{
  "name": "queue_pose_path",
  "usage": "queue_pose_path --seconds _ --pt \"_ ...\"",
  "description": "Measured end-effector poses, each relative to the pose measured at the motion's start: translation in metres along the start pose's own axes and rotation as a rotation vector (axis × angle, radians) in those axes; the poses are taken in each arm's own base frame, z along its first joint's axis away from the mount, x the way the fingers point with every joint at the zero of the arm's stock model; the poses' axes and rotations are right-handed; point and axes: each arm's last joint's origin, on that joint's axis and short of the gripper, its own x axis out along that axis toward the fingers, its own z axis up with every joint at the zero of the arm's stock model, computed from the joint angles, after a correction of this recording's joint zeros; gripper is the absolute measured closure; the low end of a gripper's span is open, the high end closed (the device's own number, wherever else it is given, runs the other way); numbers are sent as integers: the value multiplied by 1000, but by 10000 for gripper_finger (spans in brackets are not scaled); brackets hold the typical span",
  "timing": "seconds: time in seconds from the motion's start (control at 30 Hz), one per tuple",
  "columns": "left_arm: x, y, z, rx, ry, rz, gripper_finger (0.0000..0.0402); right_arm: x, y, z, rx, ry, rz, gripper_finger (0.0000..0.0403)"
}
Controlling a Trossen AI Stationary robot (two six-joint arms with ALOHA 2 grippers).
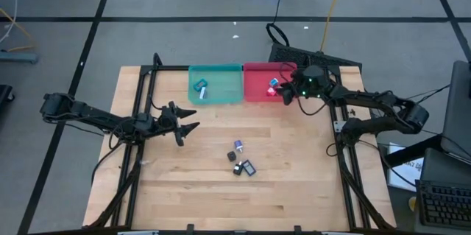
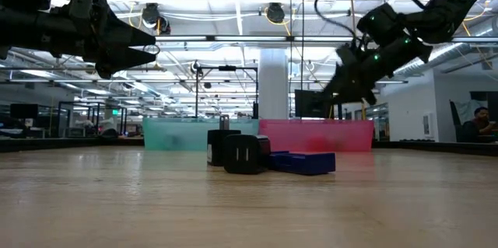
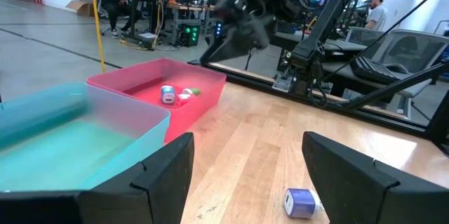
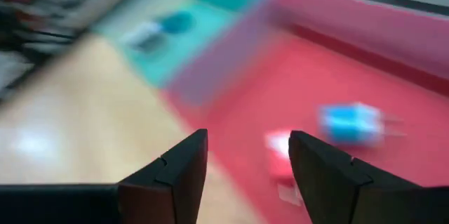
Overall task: Sort charging adapters and watches
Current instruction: Put the blue watch in the blue bin
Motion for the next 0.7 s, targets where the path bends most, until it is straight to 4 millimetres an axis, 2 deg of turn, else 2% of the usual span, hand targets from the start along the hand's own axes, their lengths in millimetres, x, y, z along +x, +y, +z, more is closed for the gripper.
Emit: queue_pose_path --seconds 0.17,0.37,0.53,0.7 --pt "0 0 0 0 0 0 133 1 23 7 -10 -27 316 211" --pt "0 0 0 -26 0 0 133 1 61 -1 -97 39 625 211" --pt "0 0 0 -83 0 0 133 -1 100 -19 -249 67 762 211" --pt "0 0 2 -126 -16 -5 133 -5 130 -37 -371 52 781 211"
